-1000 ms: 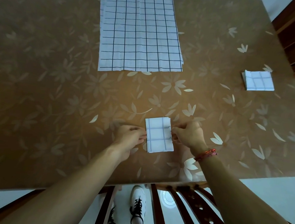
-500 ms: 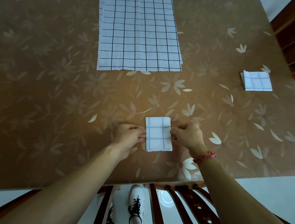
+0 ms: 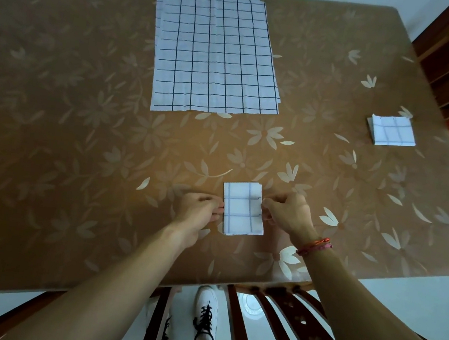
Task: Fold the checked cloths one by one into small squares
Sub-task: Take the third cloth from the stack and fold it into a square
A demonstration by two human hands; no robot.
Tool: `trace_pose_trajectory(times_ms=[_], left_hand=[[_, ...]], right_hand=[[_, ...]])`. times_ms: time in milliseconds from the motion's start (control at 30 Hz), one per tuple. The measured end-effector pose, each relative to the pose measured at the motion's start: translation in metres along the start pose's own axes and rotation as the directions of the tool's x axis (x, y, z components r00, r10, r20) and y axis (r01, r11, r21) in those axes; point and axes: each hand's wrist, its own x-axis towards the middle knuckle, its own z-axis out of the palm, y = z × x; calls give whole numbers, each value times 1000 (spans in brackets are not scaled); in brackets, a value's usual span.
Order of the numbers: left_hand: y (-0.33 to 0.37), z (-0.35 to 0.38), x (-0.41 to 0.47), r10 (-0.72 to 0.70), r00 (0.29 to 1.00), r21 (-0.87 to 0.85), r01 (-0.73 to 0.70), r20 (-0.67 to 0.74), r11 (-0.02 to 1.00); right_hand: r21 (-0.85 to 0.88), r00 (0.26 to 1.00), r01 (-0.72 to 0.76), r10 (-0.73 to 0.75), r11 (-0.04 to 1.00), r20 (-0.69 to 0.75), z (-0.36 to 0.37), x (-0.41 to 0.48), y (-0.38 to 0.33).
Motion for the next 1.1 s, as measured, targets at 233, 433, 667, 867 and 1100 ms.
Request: trace_pose_trajectory(times_ms=[233,433,667,867,1100], left_hand=[[13,-22,4,211,977,201,-203,-17,958],[41,-54,36,539,840,574,-473,64,668],[72,-84,108,659,723,844,-474,208,253],[104,-92,159,643,732,887,-427,226,175],[127,-95,195,628,751,928,-352,203,121]], right_hand=[[24,998,66,-65,998,-23,-8,11,-18],[-63,978,209,-210,976,-3,-5,31,-59],[-315,935,340,-353,886,15,16,87,-96],[-485,925,310,-378,818,-48,28,131,-119],[-526,915,286,-391,801,-97,37,166,-130]])
